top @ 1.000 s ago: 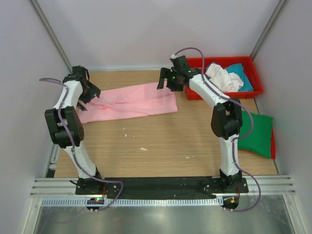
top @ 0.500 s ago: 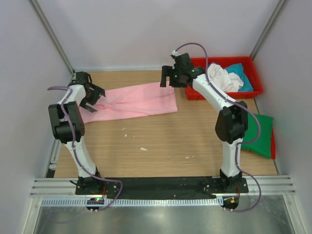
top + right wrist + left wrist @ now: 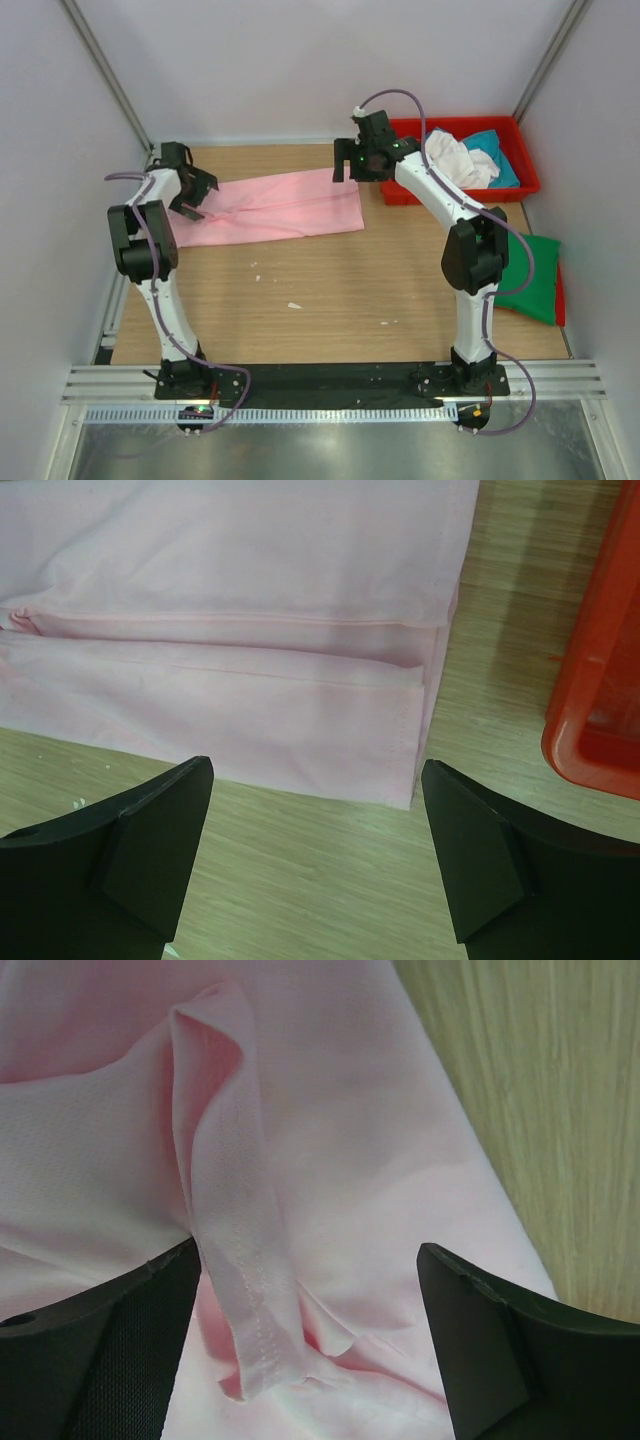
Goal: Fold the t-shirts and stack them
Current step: Fold the tshirt
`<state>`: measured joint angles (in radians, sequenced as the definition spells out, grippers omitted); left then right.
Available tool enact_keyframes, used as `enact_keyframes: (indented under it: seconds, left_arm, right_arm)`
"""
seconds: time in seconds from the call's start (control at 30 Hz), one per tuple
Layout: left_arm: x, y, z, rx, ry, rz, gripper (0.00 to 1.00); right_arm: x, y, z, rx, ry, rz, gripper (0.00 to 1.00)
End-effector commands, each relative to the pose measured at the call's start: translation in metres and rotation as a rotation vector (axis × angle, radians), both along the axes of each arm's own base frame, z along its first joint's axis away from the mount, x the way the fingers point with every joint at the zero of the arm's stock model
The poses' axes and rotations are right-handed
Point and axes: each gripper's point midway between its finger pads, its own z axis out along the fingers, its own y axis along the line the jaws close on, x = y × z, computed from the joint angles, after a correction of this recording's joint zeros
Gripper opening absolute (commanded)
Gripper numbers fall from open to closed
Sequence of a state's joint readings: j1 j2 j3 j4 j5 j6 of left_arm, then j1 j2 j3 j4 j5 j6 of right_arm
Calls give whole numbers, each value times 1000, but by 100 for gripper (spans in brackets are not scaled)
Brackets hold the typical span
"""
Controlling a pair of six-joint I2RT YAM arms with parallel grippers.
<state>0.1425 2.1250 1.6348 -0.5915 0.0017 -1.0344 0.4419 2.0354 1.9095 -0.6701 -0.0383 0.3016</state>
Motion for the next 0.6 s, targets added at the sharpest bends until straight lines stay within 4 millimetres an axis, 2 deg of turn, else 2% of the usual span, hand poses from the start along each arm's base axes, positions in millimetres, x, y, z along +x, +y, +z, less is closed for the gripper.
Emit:
enact_keyframes:
  seconds: [0.0,0.2,0.23,0.33,0.37,0.43,0.5,0.53,0.57]
  left_arm:
    - [28,-5,25,0,-99,-2,89]
    - [49,-14,38,25,-155,-1,86]
    - [52,-16,32,16,-149,-3,86]
    - [67,-24,31,9,-171,-13,85]
    - [70,-25,19,3,-158,-12,85]
    - [85,-30,28,0,-196,-17,85]
    - [95,-31,25,7,-205,-18,84]
    - [104,-31,35,12,-235,-21,84]
    - [107,-31,35,20,-241,-28,84]
  right_arm:
    - [8,-4,26,-6,-69,-8,92]
    - [12,-2,19,-10,-61,-15,92]
    - [13,-2,18,-10,-59,-16,92]
    - [16,-2,16,-12,-59,-17,92]
    - [17,-3,15,-12,-58,-17,92]
    - [19,-4,14,-15,-56,-16,92]
    - [21,-5,14,-12,-57,-20,93]
    - [21,-6,15,-13,-57,-19,92]
    - [22,-6,14,-13,-56,-19,92]
